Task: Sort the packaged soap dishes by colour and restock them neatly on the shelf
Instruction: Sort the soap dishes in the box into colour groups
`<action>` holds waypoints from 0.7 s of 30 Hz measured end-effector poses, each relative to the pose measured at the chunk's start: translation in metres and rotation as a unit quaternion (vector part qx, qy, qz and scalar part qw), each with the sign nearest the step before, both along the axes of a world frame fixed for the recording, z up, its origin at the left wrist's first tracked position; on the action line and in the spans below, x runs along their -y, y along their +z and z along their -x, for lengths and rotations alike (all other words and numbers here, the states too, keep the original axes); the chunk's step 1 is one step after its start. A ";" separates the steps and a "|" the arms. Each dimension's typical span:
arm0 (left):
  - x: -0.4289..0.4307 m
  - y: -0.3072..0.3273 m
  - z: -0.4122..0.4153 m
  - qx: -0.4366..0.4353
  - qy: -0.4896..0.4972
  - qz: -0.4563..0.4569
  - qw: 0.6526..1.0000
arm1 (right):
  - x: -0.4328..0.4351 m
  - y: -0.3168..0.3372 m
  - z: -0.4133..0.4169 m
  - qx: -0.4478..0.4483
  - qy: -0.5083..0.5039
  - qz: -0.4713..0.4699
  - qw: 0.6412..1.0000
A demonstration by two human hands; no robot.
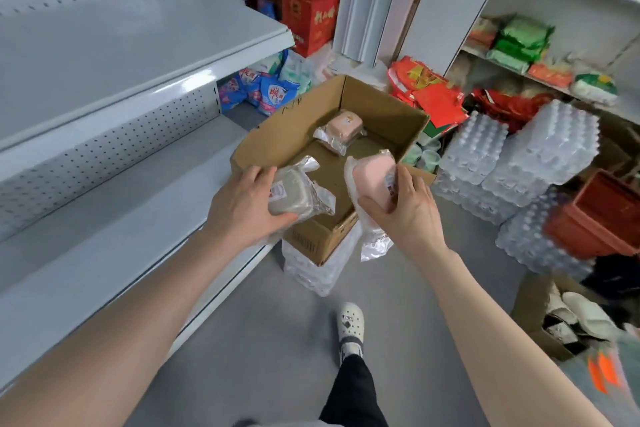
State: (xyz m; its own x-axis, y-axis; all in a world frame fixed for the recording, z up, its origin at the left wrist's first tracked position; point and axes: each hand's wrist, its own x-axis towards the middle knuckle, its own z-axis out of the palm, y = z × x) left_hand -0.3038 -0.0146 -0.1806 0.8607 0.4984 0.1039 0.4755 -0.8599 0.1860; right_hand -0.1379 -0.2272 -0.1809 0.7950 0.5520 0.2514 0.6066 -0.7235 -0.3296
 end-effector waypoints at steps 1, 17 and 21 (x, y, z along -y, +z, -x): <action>-0.004 -0.003 -0.019 0.000 0.011 -0.001 1.000 | -0.010 -0.001 -0.023 -0.005 0.008 -0.001 1.000; -0.039 -0.078 -0.217 -0.104 0.165 0.055 0.979 | -0.164 -0.067 -0.341 -0.022 0.272 0.277 0.921; -0.045 -0.097 -0.233 -0.112 0.192 0.114 0.968 | -0.176 -0.125 -0.360 0.008 0.343 0.448 0.826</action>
